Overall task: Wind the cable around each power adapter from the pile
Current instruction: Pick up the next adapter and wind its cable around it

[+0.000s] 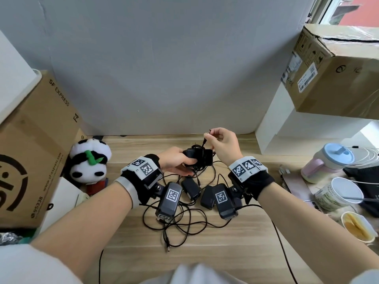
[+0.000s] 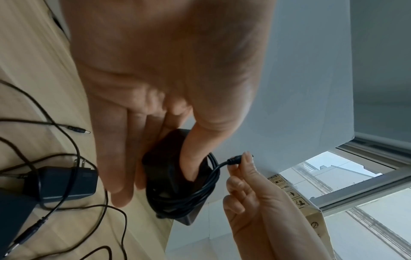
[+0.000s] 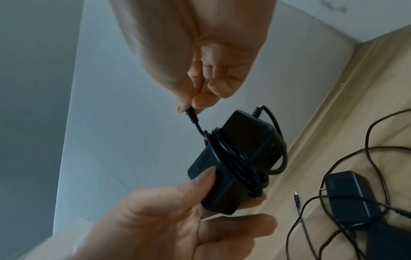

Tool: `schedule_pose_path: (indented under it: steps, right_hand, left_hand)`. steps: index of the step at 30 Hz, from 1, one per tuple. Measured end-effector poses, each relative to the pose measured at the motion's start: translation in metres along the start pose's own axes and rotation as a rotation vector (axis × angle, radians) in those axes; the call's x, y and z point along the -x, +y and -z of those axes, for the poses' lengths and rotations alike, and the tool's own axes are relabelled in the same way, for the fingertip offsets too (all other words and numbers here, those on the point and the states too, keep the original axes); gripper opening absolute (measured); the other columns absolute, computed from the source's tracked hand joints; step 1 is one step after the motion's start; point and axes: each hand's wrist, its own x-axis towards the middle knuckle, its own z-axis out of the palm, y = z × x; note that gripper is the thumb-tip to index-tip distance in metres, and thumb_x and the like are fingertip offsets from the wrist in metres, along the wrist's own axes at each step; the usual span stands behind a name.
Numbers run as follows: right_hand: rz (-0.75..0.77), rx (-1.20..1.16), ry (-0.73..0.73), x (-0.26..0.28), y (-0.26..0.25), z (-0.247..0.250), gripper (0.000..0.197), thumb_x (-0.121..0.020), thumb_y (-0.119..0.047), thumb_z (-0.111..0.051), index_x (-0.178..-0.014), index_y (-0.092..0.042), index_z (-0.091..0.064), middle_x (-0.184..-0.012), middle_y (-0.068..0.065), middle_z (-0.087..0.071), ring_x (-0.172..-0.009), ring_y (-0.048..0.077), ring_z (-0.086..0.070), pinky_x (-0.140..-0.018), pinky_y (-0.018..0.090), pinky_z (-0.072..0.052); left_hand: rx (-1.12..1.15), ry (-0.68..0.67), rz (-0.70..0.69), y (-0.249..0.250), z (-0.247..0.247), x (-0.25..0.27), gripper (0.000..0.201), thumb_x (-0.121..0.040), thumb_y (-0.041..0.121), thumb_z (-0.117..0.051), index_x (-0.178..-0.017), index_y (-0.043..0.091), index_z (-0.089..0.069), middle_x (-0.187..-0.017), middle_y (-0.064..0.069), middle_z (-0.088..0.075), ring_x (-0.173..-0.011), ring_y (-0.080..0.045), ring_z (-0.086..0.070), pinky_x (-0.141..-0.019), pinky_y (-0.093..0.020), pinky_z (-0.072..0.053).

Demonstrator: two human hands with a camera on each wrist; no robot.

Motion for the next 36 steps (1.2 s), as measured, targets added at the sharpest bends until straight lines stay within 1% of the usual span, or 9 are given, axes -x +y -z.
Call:
schedule_pose_path:
  steps: [5,8,12,17,21,25,29,31,36]
  right_hand:
    - [0.106,0.22,-0.207,0.008,-0.01,0.0,0.011,-0.084,-0.02,-0.067,-0.082,-0.014,-0.058,-0.076,-0.002,-0.06,-0.059,0.009,-0.051,-0.058,0.018,-0.044]
    - [0.037,0.189,-0.132,0.005,-0.003,0.003,0.012,-0.084,-0.021,-0.067,-0.083,-0.013,-0.058,-0.074,-0.003,-0.06,-0.062,0.008,-0.053,-0.064,0.019,-0.044]
    - [-0.089,0.105,0.005,0.003,0.013,0.012,0.02,-0.085,-0.022,-0.066,-0.07,-0.019,-0.055,-0.07,-0.006,-0.059,-0.073,0.013,-0.057,-0.077,0.028,-0.047]
    - [-0.311,0.105,-0.074,0.01,0.023,0.031,0.021,-0.091,-0.025,-0.056,-0.075,-0.013,-0.058,-0.074,0.001,-0.057,-0.057,0.008,-0.041,-0.053,0.017,-0.033]
    - [-0.484,0.046,-0.069,0.029,0.039,0.044,0.02,-0.097,-0.025,-0.044,-0.101,-0.012,-0.058,-0.078,-0.005,-0.057,-0.061,0.005,-0.047,-0.046,0.013,-0.036]
    - [-0.631,-0.026,-0.122,0.06,0.051,0.049,0.03,-0.099,-0.035,-0.038,-0.104,-0.012,-0.056,-0.081,-0.003,-0.057,-0.069,0.011,-0.052,-0.061,0.023,-0.041]
    - [-0.688,-0.165,-0.099,0.089,0.066,0.056,0.045,-0.095,-0.047,-0.041,-0.112,-0.009,-0.057,-0.094,0.007,-0.062,-0.084,0.018,-0.058,-0.08,0.031,-0.048]
    - [-0.685,-0.213,-0.025,0.105,0.076,0.066,0.051,-0.092,-0.049,-0.046,-0.115,-0.005,-0.058,-0.104,0.011,-0.063,-0.093,0.02,-0.059,-0.079,0.028,-0.05]
    - [-0.678,-0.19,0.113,0.158,0.096,0.096,0.028,-0.09,-0.039,-0.056,-0.102,-0.015,-0.064,-0.1,0.005,-0.065,-0.097,0.018,-0.058,-0.087,0.029,-0.045]
  left_hand:
    - [-0.386,-0.071,0.042,0.003,-0.002,0.001,0.026,-0.091,0.017,-0.059,-0.114,0.006,-0.055,-0.095,-0.005,-0.069,-0.081,-0.014,-0.067,-0.067,-0.02,-0.054]
    - [-0.492,-0.167,0.072,0.007,-0.01,0.007,0.023,-0.091,0.02,-0.059,-0.112,0.011,-0.055,-0.091,-0.001,-0.069,-0.08,-0.009,-0.066,-0.064,-0.017,-0.05]
    - [-0.472,-0.139,0.044,0.013,-0.015,0.009,0.032,-0.092,0.021,-0.058,-0.121,0.007,-0.055,-0.105,-0.009,-0.069,-0.078,-0.009,-0.066,-0.066,-0.017,-0.051]
    - [-0.23,-0.125,0.046,-0.002,-0.022,0.008,0.037,-0.095,0.025,-0.054,-0.126,0.005,-0.052,-0.11,-0.012,-0.067,-0.085,-0.015,-0.068,-0.077,-0.023,-0.053]
    - [-0.141,-0.118,0.039,-0.01,-0.033,0.007,0.03,-0.095,0.024,-0.053,-0.119,0.006,-0.052,-0.097,-0.009,-0.068,-0.081,-0.016,-0.067,-0.079,-0.025,-0.051]
    - [-0.069,-0.133,0.029,-0.016,-0.046,0.002,0.013,-0.094,0.026,-0.055,-0.1,0.014,-0.058,-0.09,-0.006,-0.068,-0.078,-0.016,-0.068,-0.078,-0.024,-0.051]
    - [-0.034,-0.188,0.047,-0.02,-0.066,-0.007,0.017,-0.092,0.024,-0.058,-0.104,0.013,-0.059,-0.096,-0.009,-0.069,-0.083,-0.019,-0.068,-0.084,-0.027,-0.051]
    - [-0.041,-0.243,0.066,-0.023,-0.08,-0.013,0.021,-0.091,0.024,-0.061,-0.106,0.011,-0.06,-0.101,-0.011,-0.069,-0.089,-0.021,-0.067,-0.088,-0.029,-0.05]
    - [-0.052,-0.385,0.095,-0.037,-0.13,-0.022,0.023,-0.091,0.023,-0.06,-0.107,0.006,-0.06,-0.095,-0.01,-0.067,-0.086,-0.02,-0.064,-0.09,-0.03,-0.049]
